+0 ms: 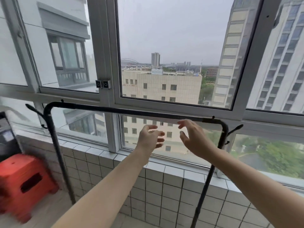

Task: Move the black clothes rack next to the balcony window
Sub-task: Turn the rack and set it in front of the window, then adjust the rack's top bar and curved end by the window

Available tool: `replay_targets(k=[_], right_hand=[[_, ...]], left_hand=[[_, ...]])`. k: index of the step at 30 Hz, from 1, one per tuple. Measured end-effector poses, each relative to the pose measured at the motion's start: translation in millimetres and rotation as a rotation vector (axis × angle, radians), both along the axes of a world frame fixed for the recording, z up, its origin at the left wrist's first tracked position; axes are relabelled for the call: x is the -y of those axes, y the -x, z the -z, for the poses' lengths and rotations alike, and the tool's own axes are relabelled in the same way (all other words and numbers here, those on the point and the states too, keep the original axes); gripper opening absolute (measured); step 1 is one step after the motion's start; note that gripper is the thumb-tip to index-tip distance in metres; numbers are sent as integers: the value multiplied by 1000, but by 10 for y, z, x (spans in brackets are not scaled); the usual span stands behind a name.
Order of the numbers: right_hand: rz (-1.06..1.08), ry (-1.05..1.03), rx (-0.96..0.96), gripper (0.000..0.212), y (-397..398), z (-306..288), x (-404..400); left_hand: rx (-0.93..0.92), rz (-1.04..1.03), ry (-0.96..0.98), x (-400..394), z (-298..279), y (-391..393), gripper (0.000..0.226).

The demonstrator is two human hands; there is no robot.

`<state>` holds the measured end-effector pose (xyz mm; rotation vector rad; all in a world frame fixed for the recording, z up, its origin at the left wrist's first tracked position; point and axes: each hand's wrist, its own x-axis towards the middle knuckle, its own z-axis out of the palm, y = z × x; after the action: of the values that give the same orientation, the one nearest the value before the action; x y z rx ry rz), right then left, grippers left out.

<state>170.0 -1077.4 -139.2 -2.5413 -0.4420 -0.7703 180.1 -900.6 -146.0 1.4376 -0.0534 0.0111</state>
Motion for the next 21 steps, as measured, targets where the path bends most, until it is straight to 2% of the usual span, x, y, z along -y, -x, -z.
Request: replay_targets(k=[9,15,21], right_hand=[[-132,85,-30,28,494,48,-1748],[-232,99,-29,28,554,-4,-2587],[-267,118,-21,31,298,-183,-3111]], left_hand=[[148,-130,-281,-1774,89,684,19],[167,-241,-338,-2524,82,818,17],[188,-388,-381,-3062,44,604,18]])
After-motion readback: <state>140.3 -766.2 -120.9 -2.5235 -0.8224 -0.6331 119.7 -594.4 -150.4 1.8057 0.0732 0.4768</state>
